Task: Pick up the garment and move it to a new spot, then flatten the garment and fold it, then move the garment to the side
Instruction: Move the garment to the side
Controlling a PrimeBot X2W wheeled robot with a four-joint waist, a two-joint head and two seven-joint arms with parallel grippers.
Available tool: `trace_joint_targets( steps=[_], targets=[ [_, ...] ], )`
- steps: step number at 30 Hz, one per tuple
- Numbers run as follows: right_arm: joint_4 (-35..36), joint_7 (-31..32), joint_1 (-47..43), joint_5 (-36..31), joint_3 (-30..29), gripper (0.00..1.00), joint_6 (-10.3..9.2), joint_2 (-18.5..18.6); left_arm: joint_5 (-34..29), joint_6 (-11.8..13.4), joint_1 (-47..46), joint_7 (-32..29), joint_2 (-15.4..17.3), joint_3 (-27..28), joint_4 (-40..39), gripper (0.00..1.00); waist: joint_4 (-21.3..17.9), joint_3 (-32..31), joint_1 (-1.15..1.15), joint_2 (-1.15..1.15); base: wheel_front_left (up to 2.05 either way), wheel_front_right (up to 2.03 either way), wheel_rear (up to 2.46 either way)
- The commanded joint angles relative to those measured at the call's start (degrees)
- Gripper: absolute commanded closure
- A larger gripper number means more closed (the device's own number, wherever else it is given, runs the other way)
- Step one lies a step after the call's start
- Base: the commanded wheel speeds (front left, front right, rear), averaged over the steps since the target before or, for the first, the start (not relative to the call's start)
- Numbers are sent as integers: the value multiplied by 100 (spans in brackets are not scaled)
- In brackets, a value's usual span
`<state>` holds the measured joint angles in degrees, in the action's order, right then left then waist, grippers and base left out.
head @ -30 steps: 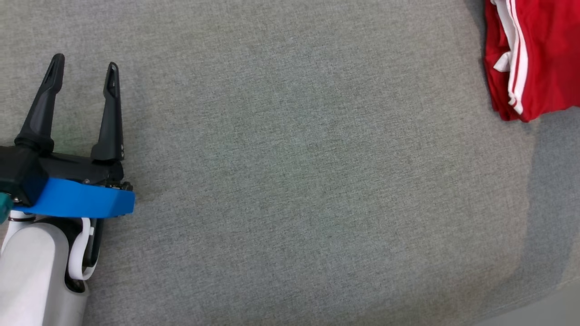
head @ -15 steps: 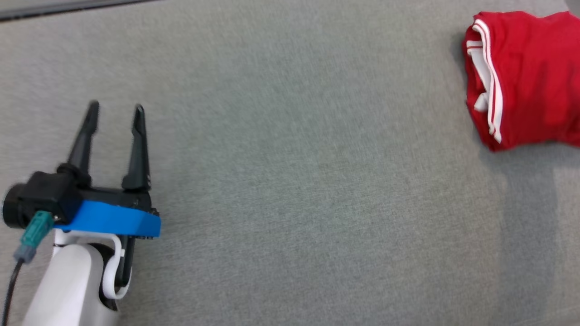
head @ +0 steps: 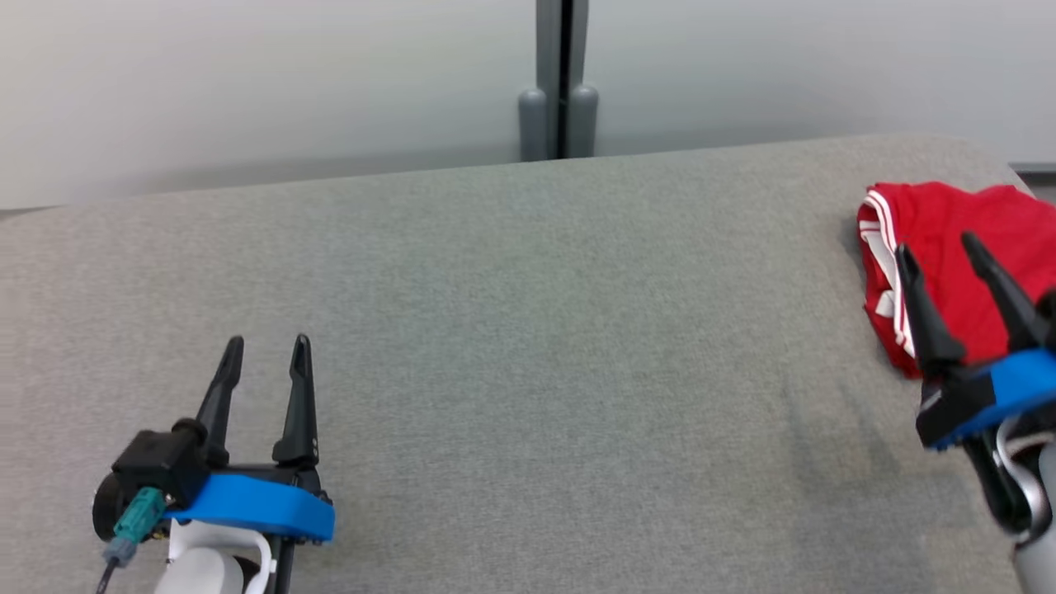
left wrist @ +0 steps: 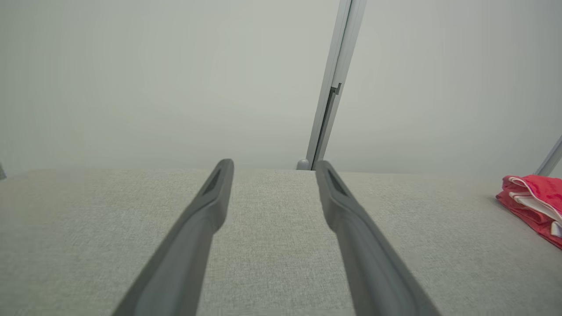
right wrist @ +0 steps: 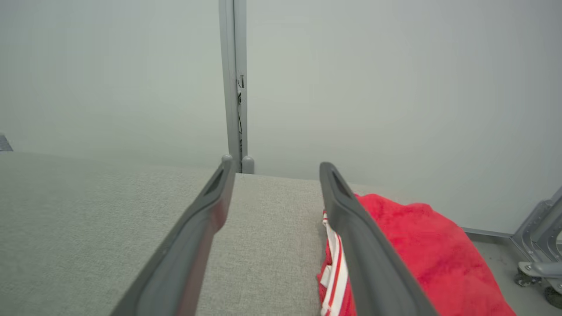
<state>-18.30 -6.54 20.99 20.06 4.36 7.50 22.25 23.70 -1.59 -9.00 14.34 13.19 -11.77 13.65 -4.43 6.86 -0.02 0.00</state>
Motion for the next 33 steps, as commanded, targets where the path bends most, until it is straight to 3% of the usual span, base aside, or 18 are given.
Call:
trace_joint_targets(
  steps=[1, 7, 13, 20, 33],
  targets=[
    [245, 52, -353, -25, -150, 0, 0, -125, 9, -19, 61, 41, -29, 22, 64, 0, 77, -80, 2, 0, 0, 0, 0],
    [1262, 218, -1457, -266, -641, 0, 1, -778, 1, -35, 279, 81, -122, 78, 261, 0, 284, -344, 2, 0, 0, 0, 0],
    [1640, 364, -2024, -538, -854, 0, 1, -1352, -51, -97, 480, 90, -110, 144, 415, 0, 314, -554, 2, 0, 0, 0, 0],
    [1605, 433, -2220, -669, -859, 0, 1, -1544, -94, -141, 695, 89, -166, 300, 427, 0, 303, -705, 2, 0, 0, 0, 0],
    [1362, 355, -2136, -725, -733, 0, 1, -1582, -154, -250, 718, 90, -225, 375, 565, 0, 301, -721, 2, 0, 0, 0, 0]
  ],
)
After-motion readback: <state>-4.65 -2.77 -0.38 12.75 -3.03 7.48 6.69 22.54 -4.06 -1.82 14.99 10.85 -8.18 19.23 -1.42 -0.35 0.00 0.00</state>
